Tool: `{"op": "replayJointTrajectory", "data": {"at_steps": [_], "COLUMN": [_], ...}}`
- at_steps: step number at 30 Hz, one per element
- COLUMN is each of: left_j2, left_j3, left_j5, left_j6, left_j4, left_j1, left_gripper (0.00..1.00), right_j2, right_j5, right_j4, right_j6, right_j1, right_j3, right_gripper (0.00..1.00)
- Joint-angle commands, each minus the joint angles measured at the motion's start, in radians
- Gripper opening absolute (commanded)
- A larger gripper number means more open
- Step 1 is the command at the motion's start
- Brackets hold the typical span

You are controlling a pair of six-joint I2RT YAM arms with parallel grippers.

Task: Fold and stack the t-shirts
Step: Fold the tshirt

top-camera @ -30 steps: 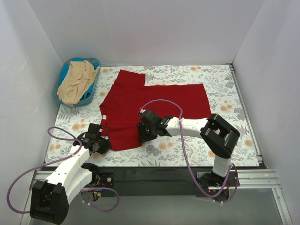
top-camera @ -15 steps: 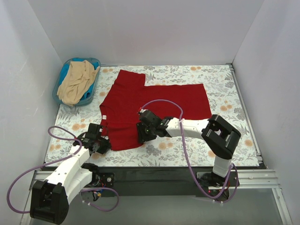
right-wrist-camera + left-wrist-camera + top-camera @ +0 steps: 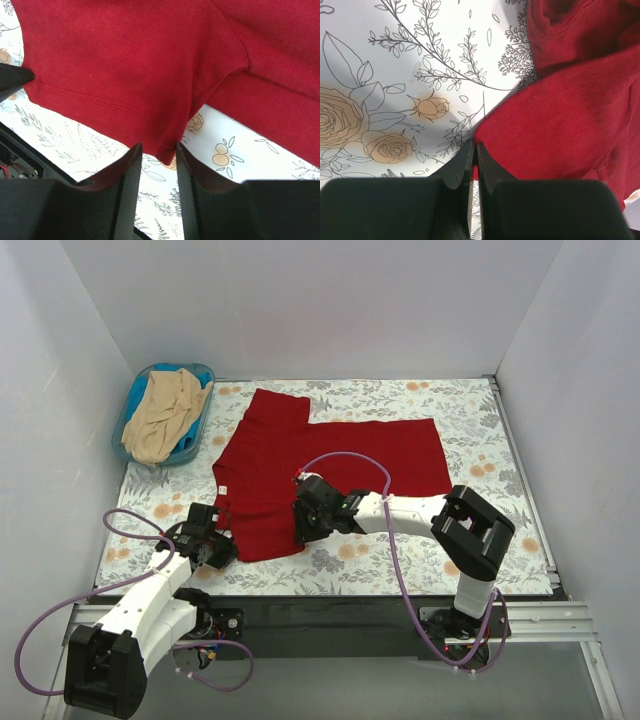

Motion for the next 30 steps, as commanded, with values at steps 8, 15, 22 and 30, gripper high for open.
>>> {"op": "replayJointTrajectory", "data": {"at_steps": [8, 15, 22, 30], "left_j2": [-0.002, 0.022, 0.082, 0.231], "left_j3": [0.086, 0.143, 0.201, 0.350], "left_j5": [-0.014, -0.025, -0.022, -0.035], "left_j6": [0.038, 0.059, 0.085, 0.122], "left_j4": [-0.015, -0.011, 0.029, 0.110], "left_j1": [-0.005, -0.005, -0.005, -0.004], "left_gripper": [0.00, 0.00, 0.00, 0.00], "right_j2": [0.012, 0.024, 0.035, 0.048], "right_j5": [0.049, 0.066, 0.077, 0.043], "right_j4": [-0.006, -0.026, -0.041, -0.095], "right_j6": [0.004, -0.008, -0.047, -0.093], "right_j1": [0.008, 0.006, 0.002, -0.072], "right_j3": [-0.024, -0.012, 0.066, 0.181], "right_gripper": [0.33, 0.33, 0.04, 0.01]}}
